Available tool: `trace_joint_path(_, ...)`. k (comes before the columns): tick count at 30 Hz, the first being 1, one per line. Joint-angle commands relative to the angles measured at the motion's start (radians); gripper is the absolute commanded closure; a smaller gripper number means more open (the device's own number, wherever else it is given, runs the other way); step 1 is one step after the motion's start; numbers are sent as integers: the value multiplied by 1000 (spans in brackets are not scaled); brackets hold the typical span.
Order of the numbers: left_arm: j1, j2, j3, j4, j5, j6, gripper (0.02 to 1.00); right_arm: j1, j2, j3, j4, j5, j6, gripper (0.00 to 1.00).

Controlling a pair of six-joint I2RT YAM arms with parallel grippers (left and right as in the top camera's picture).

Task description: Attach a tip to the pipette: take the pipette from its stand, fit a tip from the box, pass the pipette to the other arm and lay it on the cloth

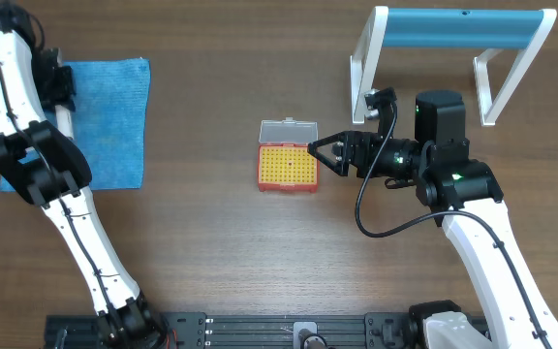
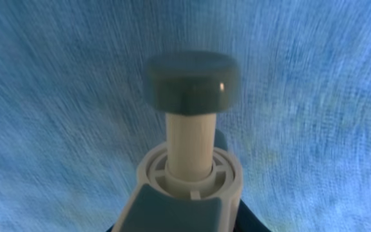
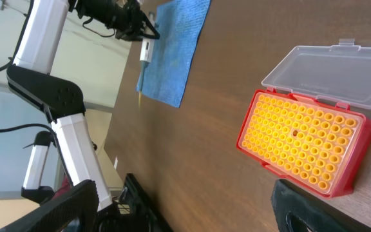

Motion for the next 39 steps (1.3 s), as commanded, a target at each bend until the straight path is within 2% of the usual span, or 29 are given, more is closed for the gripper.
trace_joint_path(1, -26, -6, 23, 45, -47, 127, 991, -4, -9, 12, 3, 5, 43, 128)
trace_joint_path(7, -39, 1, 19, 105, 13, 173, 991, -4, -9, 12, 3, 34, 71, 126)
trace_joint_path(9, -39, 11, 19, 103, 13, 170, 993, -4, -9, 12, 6, 55, 72, 128)
trace_joint_path(29, -37, 61, 8, 102, 21, 147, 991, -4, -9, 12, 10, 54, 109, 128)
trace_joint_path(30, -37, 61, 8, 102, 21, 147, 956, -4, -9, 12, 10, 54, 109, 126)
trace_joint_path(33, -37, 61, 8, 101, 44, 147, 689, -4, -9, 12, 10, 55, 109, 126)
trace_joint_path(34, -37, 61, 8, 101, 48, 147, 649, -4, -9, 12, 10, 54, 109, 126)
trace_joint_path(39, -40, 61, 8, 84, 48, 146, 638, -4, -9, 12, 10, 54, 109, 128)
